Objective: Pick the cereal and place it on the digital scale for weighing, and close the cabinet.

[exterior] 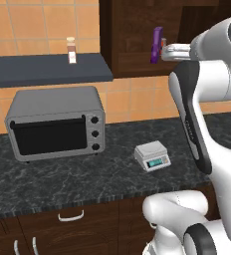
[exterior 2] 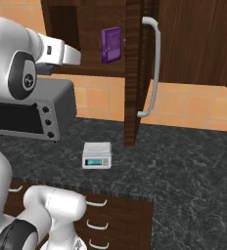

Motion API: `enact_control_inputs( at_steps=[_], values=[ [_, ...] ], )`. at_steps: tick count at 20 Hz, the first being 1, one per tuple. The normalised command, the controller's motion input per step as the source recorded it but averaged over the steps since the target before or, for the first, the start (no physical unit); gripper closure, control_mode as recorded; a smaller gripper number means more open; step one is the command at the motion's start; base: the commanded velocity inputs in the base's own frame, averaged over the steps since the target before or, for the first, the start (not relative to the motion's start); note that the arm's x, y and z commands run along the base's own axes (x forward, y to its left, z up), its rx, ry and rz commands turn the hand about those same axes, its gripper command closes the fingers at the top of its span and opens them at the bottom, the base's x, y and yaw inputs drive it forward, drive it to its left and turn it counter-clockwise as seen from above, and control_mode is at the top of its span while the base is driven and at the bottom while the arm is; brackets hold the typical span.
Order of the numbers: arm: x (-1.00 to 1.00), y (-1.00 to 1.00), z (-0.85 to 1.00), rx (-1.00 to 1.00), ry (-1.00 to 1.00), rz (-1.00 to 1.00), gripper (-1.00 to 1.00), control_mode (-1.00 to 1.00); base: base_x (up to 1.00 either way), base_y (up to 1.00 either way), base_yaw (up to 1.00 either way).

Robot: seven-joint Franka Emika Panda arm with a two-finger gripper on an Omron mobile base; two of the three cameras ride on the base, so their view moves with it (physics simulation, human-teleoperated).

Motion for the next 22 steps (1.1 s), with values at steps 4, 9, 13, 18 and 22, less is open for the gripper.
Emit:
enact_control_inputs(
  at_steps=[4, 9, 13, 18, 22],
  values=[
    [0.44, -0.08, 0.00, 0.00, 0.00, 0.00, -1.00, -1.00, 0.00, 0.00, 0.00],
    [0.51, 0.00, 0.00, 0.00, 0.00, 0.00, -1.00, -1.00, 0.00, 0.00, 0.00],
    [0.55, -0.08, 0.00, 0.00, 0.00, 0.00, -1.00, -1.00, 0.00, 0.00, 0.00],
    [0.43, -0.06, 0.04, 0.00, -0.06, 0.00, -1.00, -1.00, 0.00, 0.00, 0.00],
    [0.45, -0.08, 0.00, 0.00, -0.08, 0.00, -1.00, -1.00, 0.00, 0.00, 0.00]
  ],
)
